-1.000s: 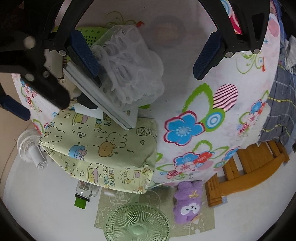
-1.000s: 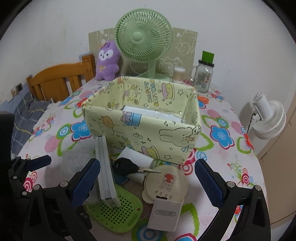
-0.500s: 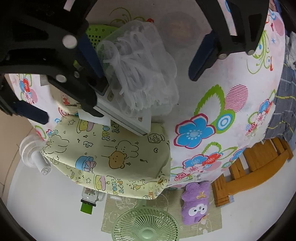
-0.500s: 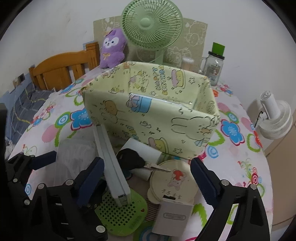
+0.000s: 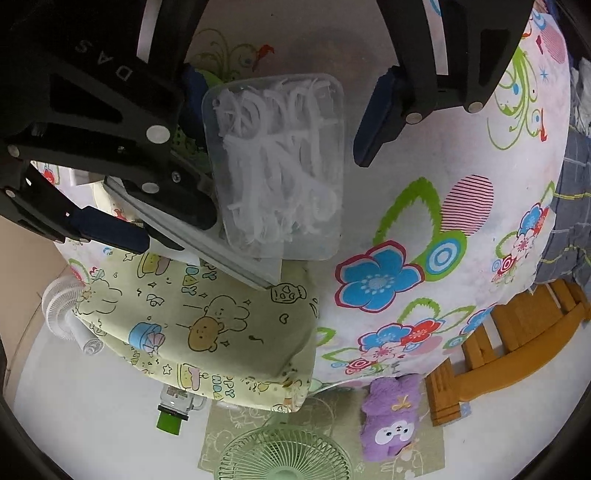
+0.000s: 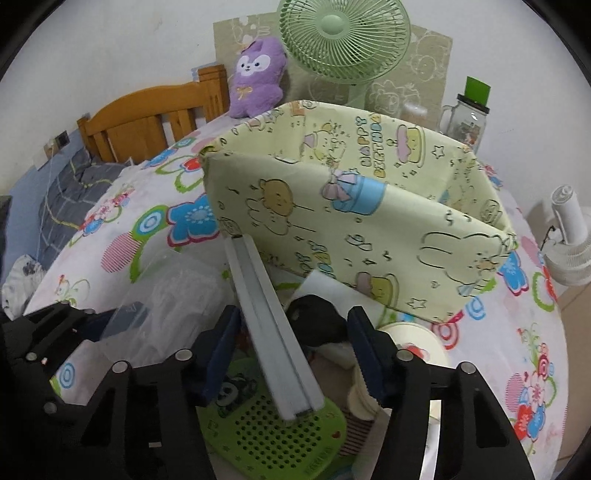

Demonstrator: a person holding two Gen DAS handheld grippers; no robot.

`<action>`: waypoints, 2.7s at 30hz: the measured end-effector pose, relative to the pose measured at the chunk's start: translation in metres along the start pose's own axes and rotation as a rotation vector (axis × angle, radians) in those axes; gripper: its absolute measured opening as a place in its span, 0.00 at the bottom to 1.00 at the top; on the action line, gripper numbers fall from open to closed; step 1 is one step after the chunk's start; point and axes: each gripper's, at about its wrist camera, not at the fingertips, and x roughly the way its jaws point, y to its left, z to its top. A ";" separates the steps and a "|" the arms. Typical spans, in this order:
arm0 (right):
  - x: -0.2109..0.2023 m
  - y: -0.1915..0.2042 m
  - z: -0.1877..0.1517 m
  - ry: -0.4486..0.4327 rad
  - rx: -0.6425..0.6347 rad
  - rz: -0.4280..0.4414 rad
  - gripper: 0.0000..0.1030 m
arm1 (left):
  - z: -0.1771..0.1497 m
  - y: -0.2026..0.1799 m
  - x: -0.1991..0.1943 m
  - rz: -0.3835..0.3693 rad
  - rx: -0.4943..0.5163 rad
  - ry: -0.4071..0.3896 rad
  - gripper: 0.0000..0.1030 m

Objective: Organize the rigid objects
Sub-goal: 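Close the left tool on the floss-pick box while the right tool grips the white remote, then carry the floss-pick box with the left tool while the right tool carries the remote over the basket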

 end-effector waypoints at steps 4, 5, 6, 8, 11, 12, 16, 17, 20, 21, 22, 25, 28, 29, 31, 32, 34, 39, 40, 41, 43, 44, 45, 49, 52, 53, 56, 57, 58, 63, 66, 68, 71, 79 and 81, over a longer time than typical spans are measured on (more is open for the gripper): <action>0.001 0.002 0.002 0.005 -0.003 0.005 0.57 | 0.003 0.000 0.002 0.022 0.017 -0.012 0.72; 0.001 0.003 0.002 0.005 -0.005 0.007 0.54 | 0.003 -0.001 0.003 0.024 0.024 -0.018 0.72; 0.001 0.004 0.002 0.003 -0.008 0.014 0.52 | 0.003 -0.002 0.003 0.021 0.028 -0.023 0.70; 0.000 0.005 0.002 0.003 -0.011 0.028 0.42 | 0.003 -0.003 0.003 0.004 0.033 -0.023 0.60; -0.001 0.005 0.002 0.009 -0.004 0.060 0.33 | 0.004 -0.004 0.002 -0.008 0.031 -0.027 0.59; -0.001 0.005 0.002 0.012 -0.003 0.068 0.32 | 0.004 -0.005 0.001 -0.008 0.031 -0.029 0.59; -0.004 0.004 0.001 0.021 0.014 0.106 0.26 | 0.003 -0.007 -0.003 -0.008 0.033 -0.035 0.59; -0.005 0.005 0.000 0.022 0.017 0.112 0.25 | 0.002 -0.008 -0.004 -0.006 0.035 -0.035 0.59; -0.010 0.006 -0.003 0.021 0.018 0.117 0.23 | 0.000 -0.011 -0.008 -0.001 0.043 -0.039 0.59; -0.012 0.006 -0.004 0.018 0.020 0.118 0.23 | -0.001 -0.013 -0.010 0.001 0.044 -0.043 0.59; -0.013 0.006 -0.005 0.016 0.020 0.119 0.23 | -0.001 -0.013 -0.011 0.002 0.046 -0.046 0.59; -0.020 0.006 -0.007 0.004 0.018 0.111 0.23 | -0.003 -0.016 -0.016 -0.002 0.047 -0.056 0.59; -0.026 0.005 -0.009 -0.003 0.021 0.110 0.23 | -0.005 -0.017 -0.020 -0.006 0.048 -0.063 0.59; -0.028 0.005 -0.010 -0.005 0.022 0.109 0.23 | -0.006 -0.018 -0.022 -0.007 0.049 -0.065 0.59; -0.032 0.004 -0.011 -0.012 0.025 0.108 0.23 | -0.007 -0.020 -0.025 -0.006 0.051 -0.072 0.59; -0.034 0.004 -0.012 -0.015 0.026 0.108 0.23 | -0.007 -0.022 -0.028 -0.005 0.053 -0.077 0.59; -0.041 0.003 -0.013 -0.026 0.027 0.103 0.23 | -0.007 -0.024 -0.032 -0.006 0.057 -0.087 0.59; -0.056 0.000 -0.014 -0.050 0.034 0.086 0.23 | -0.007 -0.031 -0.043 -0.007 0.073 -0.115 0.59; -0.059 -0.001 -0.015 -0.057 0.035 0.082 0.23 | -0.007 -0.033 -0.045 -0.008 0.076 -0.120 0.59; -0.062 -0.002 -0.015 -0.062 0.037 0.077 0.23 | -0.007 -0.035 -0.047 -0.011 0.079 -0.126 0.59; -0.069 -0.004 -0.016 -0.076 0.041 0.065 0.23 | -0.006 -0.037 -0.051 -0.015 0.083 -0.134 0.59; -0.072 -0.006 -0.017 -0.082 0.043 0.057 0.23 | -0.005 -0.039 -0.052 -0.016 0.085 -0.138 0.59; -0.075 -0.007 -0.017 -0.087 0.045 0.052 0.23 | -0.005 -0.041 -0.054 -0.018 0.088 -0.142 0.59; -0.085 -0.013 -0.018 -0.104 0.061 0.035 0.23 | -0.003 -0.049 -0.060 -0.020 0.096 -0.158 0.59; -0.094 -0.016 -0.018 -0.121 0.070 0.020 0.23 | -0.001 -0.054 -0.066 -0.018 0.105 -0.174 0.59; -0.097 -0.017 -0.018 -0.127 0.071 0.016 0.23 | 0.000 -0.056 -0.068 -0.017 0.108 -0.179 0.59; -0.105 -0.019 -0.017 -0.147 0.077 0.000 0.23 | 0.003 -0.060 -0.074 -0.019 0.115 -0.193 0.59; -0.108 -0.021 -0.017 -0.152 0.080 -0.006 0.23 | 0.004 -0.062 -0.076 -0.019 0.117 -0.196 0.59; -0.110 -0.022 -0.016 -0.156 0.082 -0.010 0.23 | 0.004 -0.063 -0.077 -0.020 0.119 -0.199 0.59; -0.120 -0.027 -0.012 -0.175 0.096 -0.028 0.23 | 0.010 -0.069 -0.084 -0.019 0.130 -0.214 0.59; -0.125 -0.030 -0.009 -0.191 0.101 -0.039 0.23 | 0.014 -0.073 -0.088 -0.013 0.139 -0.225 0.59; -0.128 -0.032 -0.007 -0.199 0.105 -0.042 0.23 | 0.017 -0.074 -0.090 -0.013 0.143 -0.232 0.59; -0.131 -0.034 -0.002 -0.212 0.110 -0.047 0.23 | 0.023 -0.076 -0.094 -0.013 0.147 -0.243 0.59; -0.136 -0.045 0.010 -0.236 0.138 -0.052 0.23 | 0.039 -0.080 -0.097 -0.014 0.160 -0.261 0.59; -0.136 -0.048 0.014 -0.241 0.148 -0.053 0.23 | 0.044 -0.081 -0.097 -0.013 0.161 -0.266 0.59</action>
